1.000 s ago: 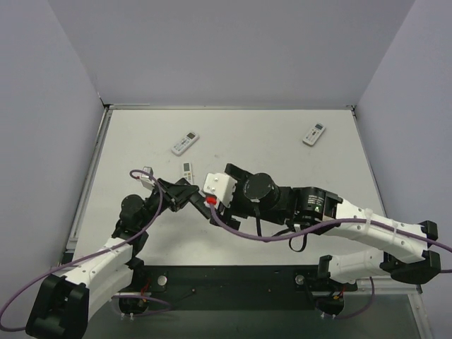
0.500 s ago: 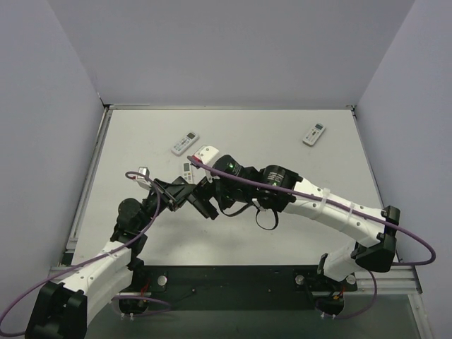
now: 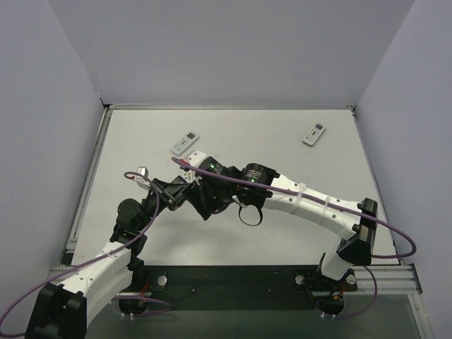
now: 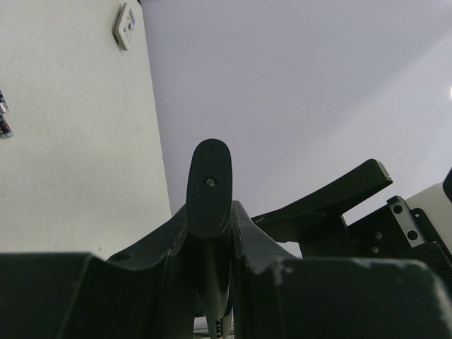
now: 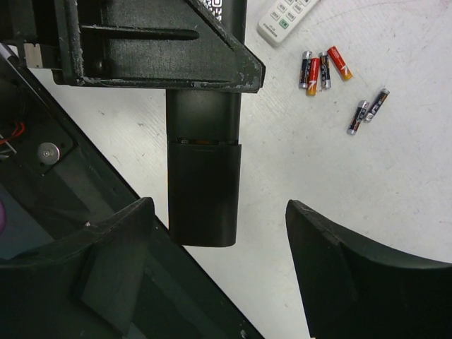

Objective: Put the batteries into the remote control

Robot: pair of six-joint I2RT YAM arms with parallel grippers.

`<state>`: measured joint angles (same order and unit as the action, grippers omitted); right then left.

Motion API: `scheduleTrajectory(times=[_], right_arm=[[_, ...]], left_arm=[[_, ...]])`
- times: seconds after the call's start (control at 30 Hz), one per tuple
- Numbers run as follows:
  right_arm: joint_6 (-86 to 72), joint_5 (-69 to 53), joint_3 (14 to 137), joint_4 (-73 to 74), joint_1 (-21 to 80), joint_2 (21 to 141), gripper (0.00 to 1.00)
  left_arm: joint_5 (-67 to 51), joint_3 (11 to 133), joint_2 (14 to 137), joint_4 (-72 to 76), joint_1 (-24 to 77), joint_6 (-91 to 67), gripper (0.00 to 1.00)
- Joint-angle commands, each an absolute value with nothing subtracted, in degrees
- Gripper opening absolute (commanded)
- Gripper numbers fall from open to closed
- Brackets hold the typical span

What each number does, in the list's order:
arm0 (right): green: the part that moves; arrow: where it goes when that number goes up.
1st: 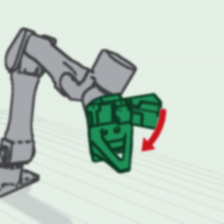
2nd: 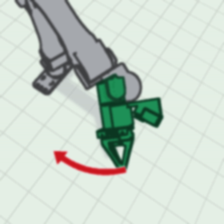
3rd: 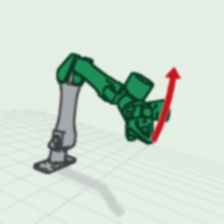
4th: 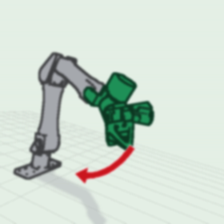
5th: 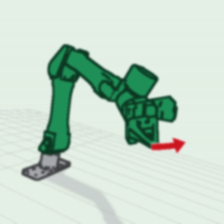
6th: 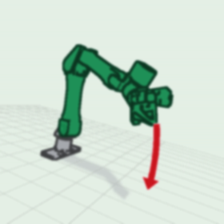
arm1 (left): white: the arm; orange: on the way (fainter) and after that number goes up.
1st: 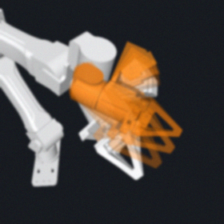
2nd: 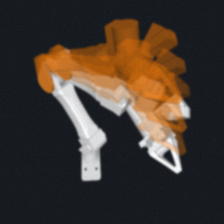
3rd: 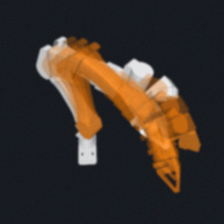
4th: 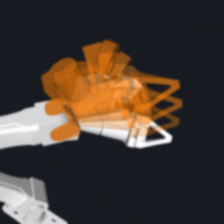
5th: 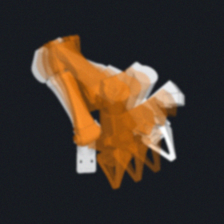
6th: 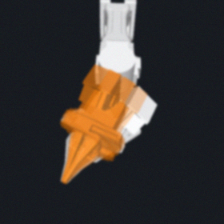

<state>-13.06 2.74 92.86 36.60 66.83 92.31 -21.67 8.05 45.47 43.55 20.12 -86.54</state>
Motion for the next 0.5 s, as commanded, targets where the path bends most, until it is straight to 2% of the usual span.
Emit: scheduleTrajectory(times=[0.0, 0.27, 0.47], right_arm=[[-13.36, 2.02, 95.36, 37.79, 66.88, 93.60, 0.68], [-13.27, 1.93, 95.45, 37.88, 66.97, 95.36, 0.64], [-12.75, 1.85, 95.62, 37.88, 67.15, 96.06, 0.57]], left_arm=[[-20.92, 8.53, 44.38, 46.32, 19.95, -85.78, 0.00], [-20.92, 8.70, 44.30, 45.88, 19.95, -85.61, 0.00], [-20.92, 9.05, 43.86, 45.18, 19.95, -84.99, 0.00]])
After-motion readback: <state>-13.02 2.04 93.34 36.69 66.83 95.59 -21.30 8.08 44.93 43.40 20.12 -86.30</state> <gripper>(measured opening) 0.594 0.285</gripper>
